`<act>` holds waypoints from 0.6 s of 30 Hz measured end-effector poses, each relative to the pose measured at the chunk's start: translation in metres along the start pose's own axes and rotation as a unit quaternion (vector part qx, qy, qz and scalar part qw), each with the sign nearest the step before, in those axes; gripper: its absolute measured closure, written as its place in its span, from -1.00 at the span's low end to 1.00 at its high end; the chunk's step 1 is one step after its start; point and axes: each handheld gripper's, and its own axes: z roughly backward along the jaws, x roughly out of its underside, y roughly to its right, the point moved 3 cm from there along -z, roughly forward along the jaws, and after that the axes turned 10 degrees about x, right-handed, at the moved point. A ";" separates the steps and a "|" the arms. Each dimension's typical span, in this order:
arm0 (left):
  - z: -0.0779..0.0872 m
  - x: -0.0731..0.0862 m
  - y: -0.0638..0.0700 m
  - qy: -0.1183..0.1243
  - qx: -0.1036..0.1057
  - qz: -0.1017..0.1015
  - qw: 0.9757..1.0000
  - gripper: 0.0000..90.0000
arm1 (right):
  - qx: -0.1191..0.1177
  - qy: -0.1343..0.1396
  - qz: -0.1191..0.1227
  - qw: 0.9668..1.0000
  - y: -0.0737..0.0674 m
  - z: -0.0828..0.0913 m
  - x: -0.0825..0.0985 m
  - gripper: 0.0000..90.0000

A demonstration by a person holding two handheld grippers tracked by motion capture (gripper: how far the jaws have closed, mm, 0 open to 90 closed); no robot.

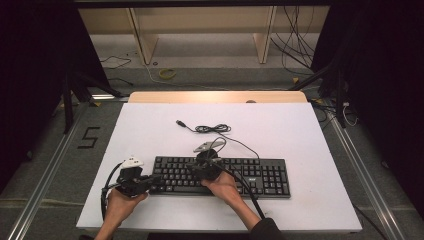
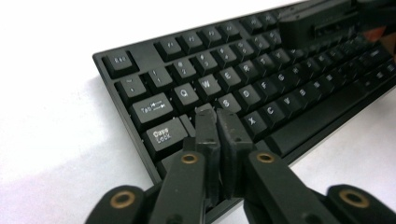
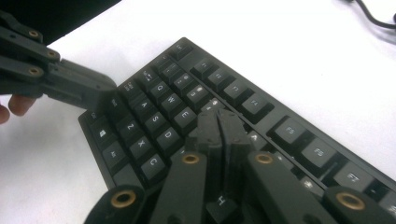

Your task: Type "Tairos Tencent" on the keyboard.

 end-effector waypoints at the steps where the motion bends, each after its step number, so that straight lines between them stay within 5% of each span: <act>1: 0.001 0.000 0.000 0.004 0.003 0.003 1.000 0.89 | -0.001 0.001 0.000 1.000 0.001 0.001 0.000 0.95; 18: 0.001 -0.005 0.002 0.021 0.013 0.010 1.000 0.27 | -0.016 0.021 -0.001 1.000 0.005 0.022 0.006 0.63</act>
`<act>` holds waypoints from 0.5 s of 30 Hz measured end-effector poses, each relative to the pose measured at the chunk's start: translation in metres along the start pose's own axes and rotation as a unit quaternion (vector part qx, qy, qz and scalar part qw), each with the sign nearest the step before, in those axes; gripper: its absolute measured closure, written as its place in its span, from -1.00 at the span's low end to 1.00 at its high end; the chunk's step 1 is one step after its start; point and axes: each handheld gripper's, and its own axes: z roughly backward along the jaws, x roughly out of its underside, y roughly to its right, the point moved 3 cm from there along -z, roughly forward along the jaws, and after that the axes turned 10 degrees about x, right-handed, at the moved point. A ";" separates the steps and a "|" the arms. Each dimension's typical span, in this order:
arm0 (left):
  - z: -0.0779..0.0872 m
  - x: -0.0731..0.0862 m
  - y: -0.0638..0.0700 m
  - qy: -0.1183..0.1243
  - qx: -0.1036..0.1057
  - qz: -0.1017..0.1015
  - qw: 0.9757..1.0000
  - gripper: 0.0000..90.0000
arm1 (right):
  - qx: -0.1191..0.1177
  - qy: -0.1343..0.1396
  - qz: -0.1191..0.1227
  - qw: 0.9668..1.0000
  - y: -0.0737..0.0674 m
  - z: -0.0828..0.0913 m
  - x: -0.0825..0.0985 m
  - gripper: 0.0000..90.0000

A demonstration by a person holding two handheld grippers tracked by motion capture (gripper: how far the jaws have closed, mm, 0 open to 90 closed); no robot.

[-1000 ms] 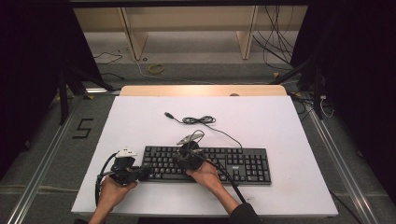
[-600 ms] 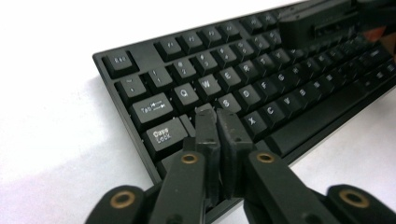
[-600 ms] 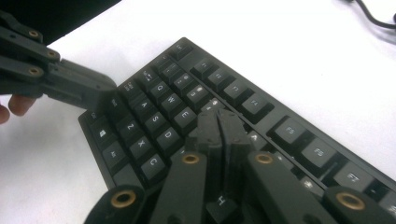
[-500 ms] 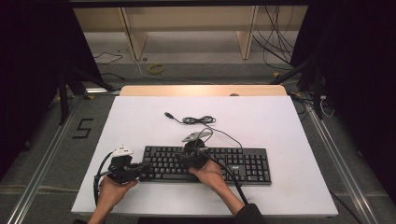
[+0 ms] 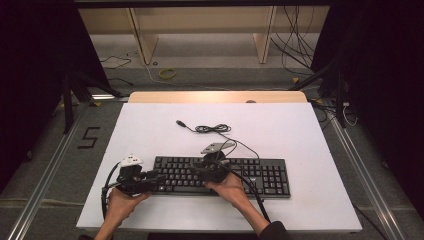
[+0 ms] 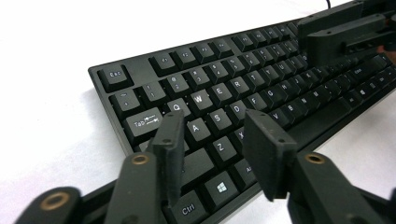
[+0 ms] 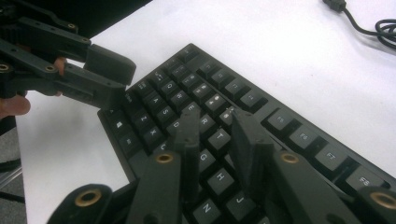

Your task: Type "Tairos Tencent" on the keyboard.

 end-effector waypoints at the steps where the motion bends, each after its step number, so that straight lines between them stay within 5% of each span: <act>1: 0.000 0.000 0.000 0.000 0.001 0.000 1.000 0.25 | 0.000 0.001 0.000 1.000 0.000 0.001 0.000 0.60; 15: -0.003 -0.005 0.004 0.007 0.005 -0.006 1.000 0.01 | -0.013 0.011 0.000 1.000 0.002 0.014 0.005 0.34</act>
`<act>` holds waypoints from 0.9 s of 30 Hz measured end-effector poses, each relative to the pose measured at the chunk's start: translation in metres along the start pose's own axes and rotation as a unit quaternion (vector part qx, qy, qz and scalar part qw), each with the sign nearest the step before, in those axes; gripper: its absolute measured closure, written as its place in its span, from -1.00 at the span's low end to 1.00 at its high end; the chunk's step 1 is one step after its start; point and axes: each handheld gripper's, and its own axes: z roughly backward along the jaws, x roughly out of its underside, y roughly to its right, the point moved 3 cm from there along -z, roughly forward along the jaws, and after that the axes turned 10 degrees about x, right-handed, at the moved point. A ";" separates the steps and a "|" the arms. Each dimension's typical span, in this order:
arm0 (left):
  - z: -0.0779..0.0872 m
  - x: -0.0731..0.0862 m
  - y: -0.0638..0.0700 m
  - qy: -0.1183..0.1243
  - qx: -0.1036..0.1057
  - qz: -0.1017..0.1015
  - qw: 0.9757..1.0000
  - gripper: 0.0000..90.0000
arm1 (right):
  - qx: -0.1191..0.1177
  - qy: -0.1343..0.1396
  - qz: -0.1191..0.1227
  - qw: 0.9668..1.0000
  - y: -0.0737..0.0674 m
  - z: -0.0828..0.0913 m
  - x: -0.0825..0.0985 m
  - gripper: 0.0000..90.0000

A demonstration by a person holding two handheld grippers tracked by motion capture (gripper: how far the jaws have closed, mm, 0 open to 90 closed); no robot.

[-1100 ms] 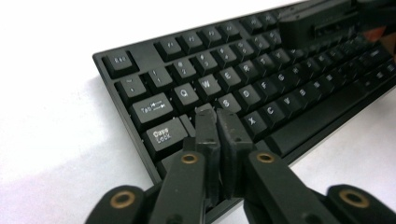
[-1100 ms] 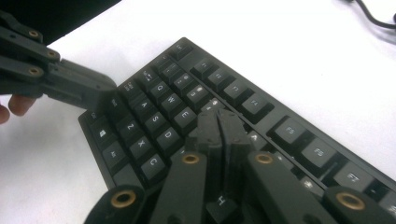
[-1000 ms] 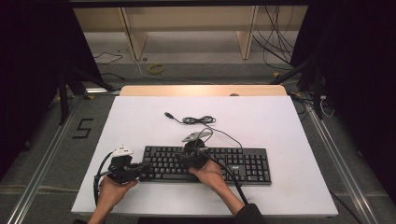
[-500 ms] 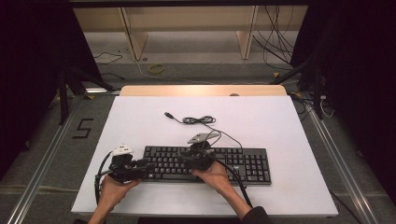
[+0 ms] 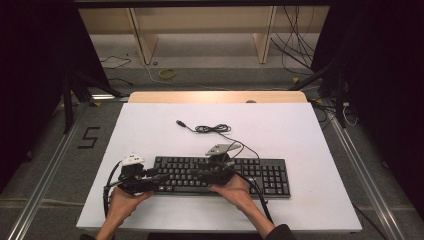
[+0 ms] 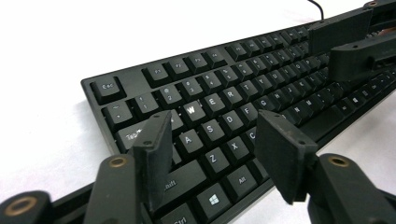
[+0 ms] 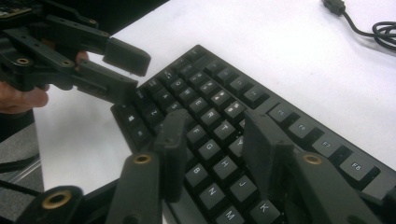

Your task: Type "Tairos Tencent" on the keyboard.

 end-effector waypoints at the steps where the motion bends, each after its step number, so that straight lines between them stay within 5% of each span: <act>1: 0.000 0.000 0.000 0.000 0.001 0.000 1.000 -0.01 | -0.002 0.000 -0.001 1.000 0.000 0.001 0.000 0.32; 16: -0.009 -0.007 0.001 -0.002 0.001 -0.003 1.000 -0.13 | -0.004 0.008 0.003 1.000 0.000 0.016 0.008 0.05; 27: -0.016 -0.015 -0.002 -0.005 0.000 -0.004 1.000 0.02 | -0.007 0.012 0.006 1.000 0.001 0.025 0.015 -0.10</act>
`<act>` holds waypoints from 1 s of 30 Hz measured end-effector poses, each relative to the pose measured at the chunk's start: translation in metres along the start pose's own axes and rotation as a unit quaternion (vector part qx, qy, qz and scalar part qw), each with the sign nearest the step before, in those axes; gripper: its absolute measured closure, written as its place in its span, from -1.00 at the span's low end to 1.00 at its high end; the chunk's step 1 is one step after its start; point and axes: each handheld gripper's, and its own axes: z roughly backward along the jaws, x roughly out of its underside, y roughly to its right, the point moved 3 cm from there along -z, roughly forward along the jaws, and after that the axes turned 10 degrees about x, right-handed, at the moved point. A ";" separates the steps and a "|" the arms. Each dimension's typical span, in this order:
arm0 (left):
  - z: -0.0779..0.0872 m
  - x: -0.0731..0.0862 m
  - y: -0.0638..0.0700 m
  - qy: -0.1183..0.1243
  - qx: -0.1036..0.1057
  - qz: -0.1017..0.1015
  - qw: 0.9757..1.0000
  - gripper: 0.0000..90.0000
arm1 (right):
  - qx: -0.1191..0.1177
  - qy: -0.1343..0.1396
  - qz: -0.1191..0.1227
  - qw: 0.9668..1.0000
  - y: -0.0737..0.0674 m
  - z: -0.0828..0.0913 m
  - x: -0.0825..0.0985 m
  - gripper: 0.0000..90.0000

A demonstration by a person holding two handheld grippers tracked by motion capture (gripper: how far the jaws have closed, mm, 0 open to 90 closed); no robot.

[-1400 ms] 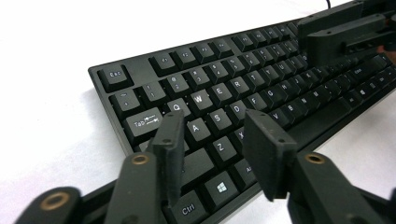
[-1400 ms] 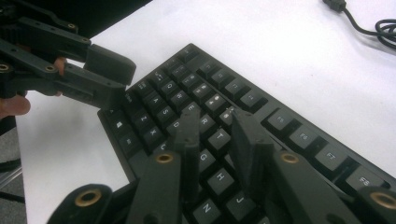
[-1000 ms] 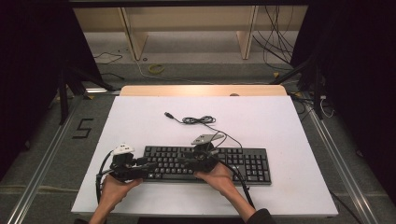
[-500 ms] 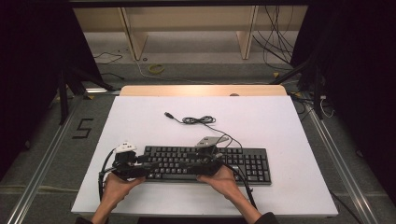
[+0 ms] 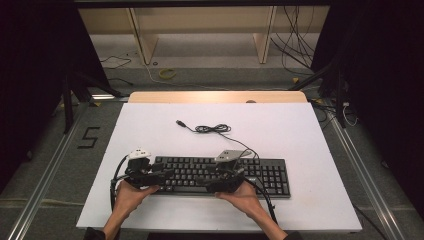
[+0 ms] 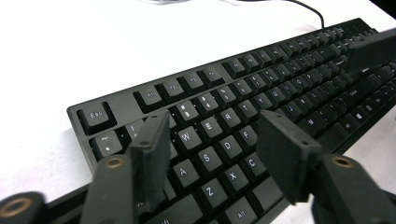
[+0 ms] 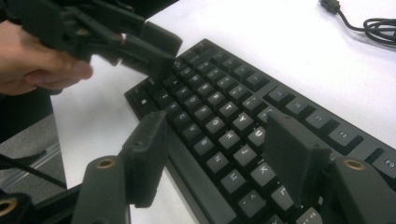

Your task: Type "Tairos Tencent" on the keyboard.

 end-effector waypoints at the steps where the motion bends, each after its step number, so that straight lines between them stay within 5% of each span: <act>1: -0.001 -0.001 0.000 -0.001 0.000 0.003 1.000 0.06 | -0.001 0.000 0.000 1.000 0.000 0.001 0.001 -0.10; 18: -0.025 -0.007 0.002 -0.043 0.007 -0.022 0.999 0.91 | -0.001 0.003 0.005 1.000 0.001 0.006 0.010 -0.19; 30: -0.034 -0.009 0.002 -0.058 0.004 -0.028 0.998 0.98 | -0.001 0.003 0.004 1.000 0.000 0.009 0.014 -0.20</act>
